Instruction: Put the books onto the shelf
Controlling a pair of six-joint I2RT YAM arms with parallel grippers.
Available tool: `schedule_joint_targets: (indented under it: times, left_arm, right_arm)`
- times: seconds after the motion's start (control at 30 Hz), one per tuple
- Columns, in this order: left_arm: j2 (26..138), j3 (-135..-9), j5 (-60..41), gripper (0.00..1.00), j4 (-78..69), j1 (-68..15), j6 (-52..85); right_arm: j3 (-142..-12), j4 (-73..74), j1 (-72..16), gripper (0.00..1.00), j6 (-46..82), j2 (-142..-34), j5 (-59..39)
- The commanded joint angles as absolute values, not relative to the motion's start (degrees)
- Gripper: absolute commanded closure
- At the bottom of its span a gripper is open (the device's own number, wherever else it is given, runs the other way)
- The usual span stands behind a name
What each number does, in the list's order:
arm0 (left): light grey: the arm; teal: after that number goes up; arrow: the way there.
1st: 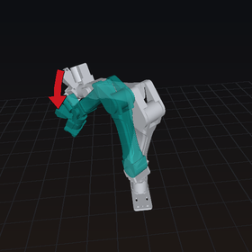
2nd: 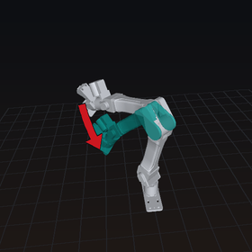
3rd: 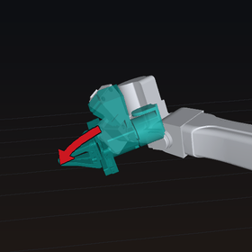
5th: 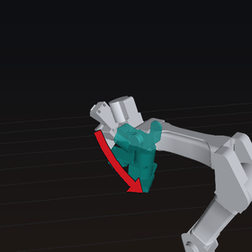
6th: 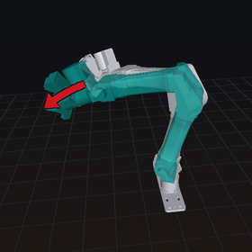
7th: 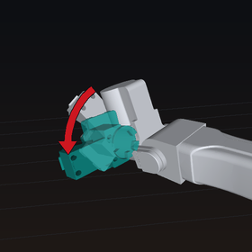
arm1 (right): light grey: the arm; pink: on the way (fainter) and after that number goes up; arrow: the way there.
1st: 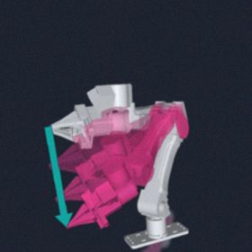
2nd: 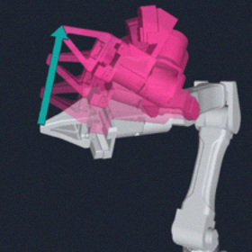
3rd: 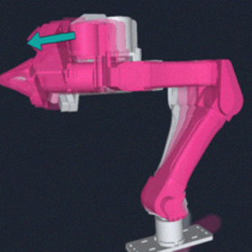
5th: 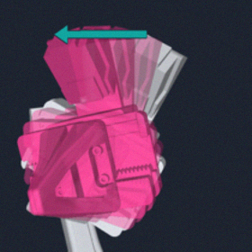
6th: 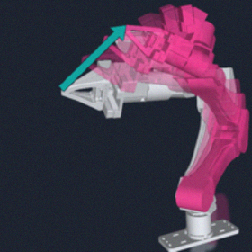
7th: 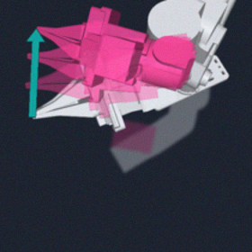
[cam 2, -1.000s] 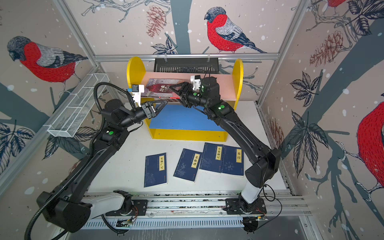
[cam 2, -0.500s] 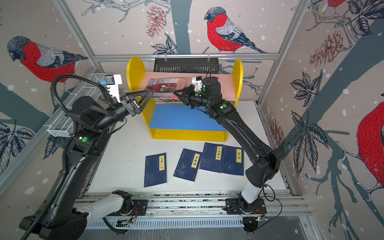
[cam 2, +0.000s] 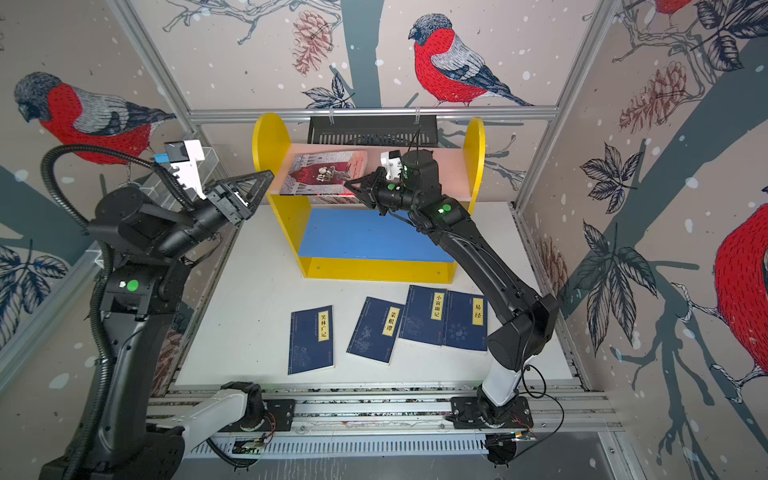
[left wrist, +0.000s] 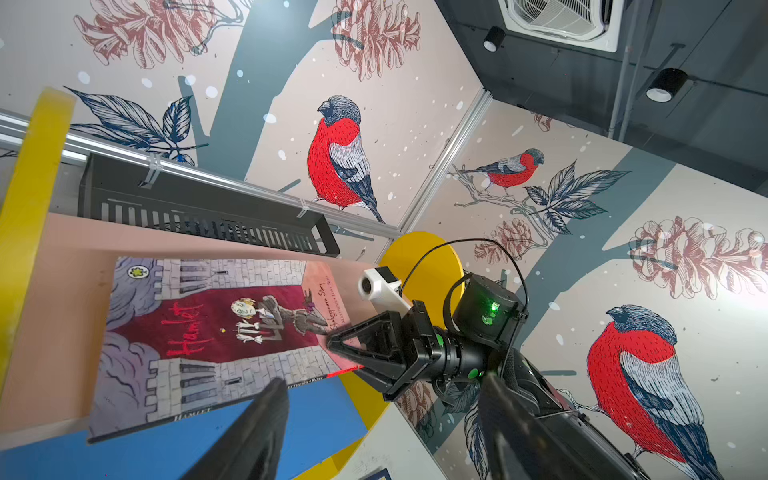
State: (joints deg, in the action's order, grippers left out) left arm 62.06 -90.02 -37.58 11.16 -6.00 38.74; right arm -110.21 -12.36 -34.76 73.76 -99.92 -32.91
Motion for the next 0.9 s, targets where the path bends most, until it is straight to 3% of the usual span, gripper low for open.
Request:
schedule_joint_targets:
  times: [0.0, 0.53, 0.87]
  left_arm:
    - [61.88, -89.57, -39.19, 0.27, 10.37, -5.64, 39.71]
    - [61.02, -86.04, -41.6, 0.27, 8.11, -3.67, 41.85]
    - [60.98, -84.27, -44.12, 0.27, 5.5, -1.69, 44.34]
  right_arm:
    - [-111.24, -13.81, -35.29, 0.9, 74.1, -101.58, -32.44]
    - [-115.9, -15.01, -36.21, 0.87, 74.96, -105.18, -32.01]
    - [-116.32, -15.05, -36.32, 0.78, 75.66, -105.63, -30.76]
